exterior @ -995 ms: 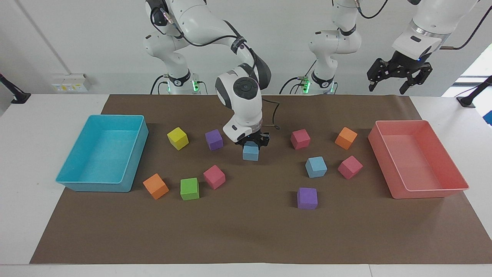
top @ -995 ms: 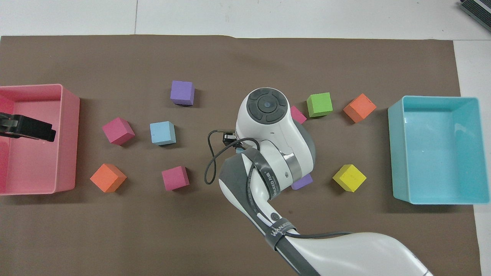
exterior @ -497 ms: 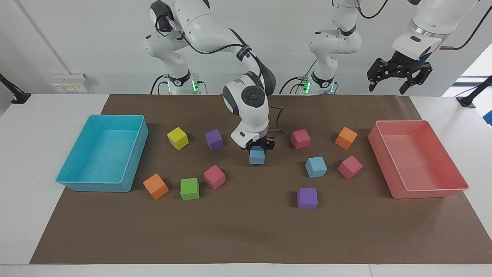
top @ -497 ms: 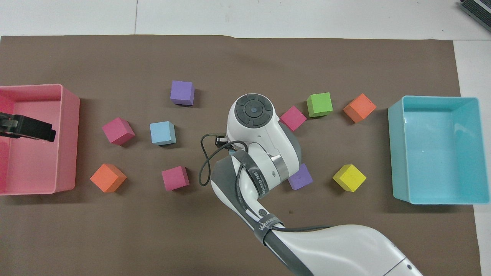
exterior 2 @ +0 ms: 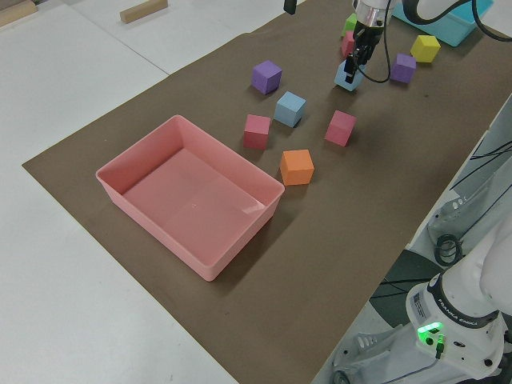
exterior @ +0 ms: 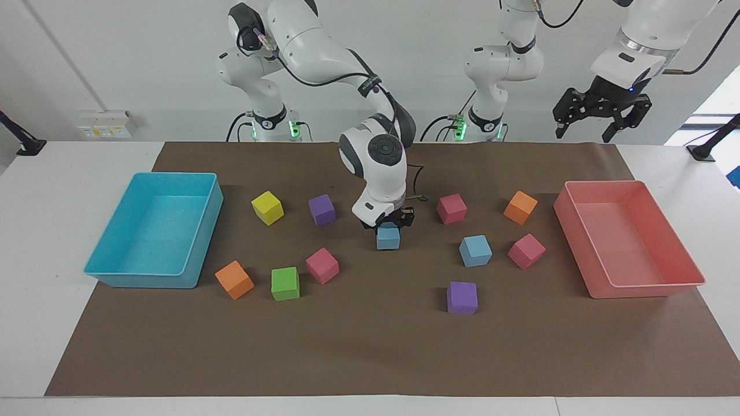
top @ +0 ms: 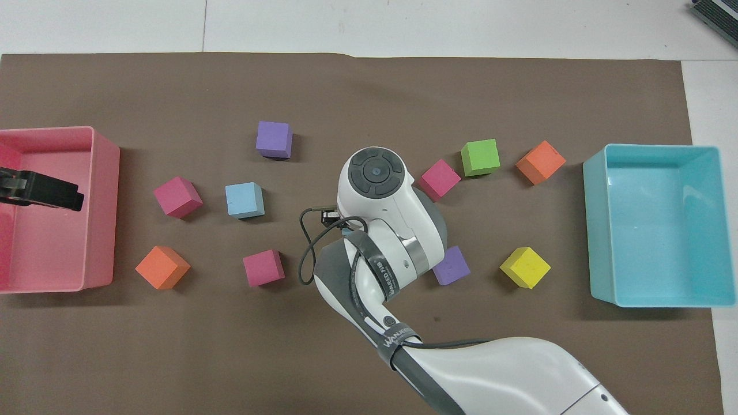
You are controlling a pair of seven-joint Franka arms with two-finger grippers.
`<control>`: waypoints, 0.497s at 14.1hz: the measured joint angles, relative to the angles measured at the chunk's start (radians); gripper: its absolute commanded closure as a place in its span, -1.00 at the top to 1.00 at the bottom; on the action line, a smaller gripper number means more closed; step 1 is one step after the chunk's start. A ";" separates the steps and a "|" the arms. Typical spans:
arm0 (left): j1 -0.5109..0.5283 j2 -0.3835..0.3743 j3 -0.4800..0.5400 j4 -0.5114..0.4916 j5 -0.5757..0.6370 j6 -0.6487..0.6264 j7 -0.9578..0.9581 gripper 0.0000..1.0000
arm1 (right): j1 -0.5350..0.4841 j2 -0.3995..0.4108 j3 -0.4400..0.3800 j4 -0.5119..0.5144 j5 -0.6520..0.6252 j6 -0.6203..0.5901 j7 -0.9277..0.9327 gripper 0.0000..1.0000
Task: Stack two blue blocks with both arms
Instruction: 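Set the light blue cube down at center and open the right gripper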
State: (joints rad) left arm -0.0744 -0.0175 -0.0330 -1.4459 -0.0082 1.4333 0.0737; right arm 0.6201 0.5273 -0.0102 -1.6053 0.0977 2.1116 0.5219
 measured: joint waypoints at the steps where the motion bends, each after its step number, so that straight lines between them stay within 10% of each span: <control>1: 0.000 0.000 0.000 -0.001 0.000 0.005 0.000 1.00 | 0.000 0.000 -0.001 -0.004 0.000 0.004 -0.001 -1.00; 7: 0.000 0.000 0.000 -0.002 0.000 0.014 0.000 1.00 | -0.003 0.000 -0.002 -0.009 0.010 0.022 0.018 -1.00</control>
State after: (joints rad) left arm -0.0744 -0.0173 -0.0335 -1.4474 -0.0082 1.4477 0.0737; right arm 0.6174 0.5274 -0.0121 -1.6144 0.1075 2.1336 0.5400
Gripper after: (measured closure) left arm 0.000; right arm 0.405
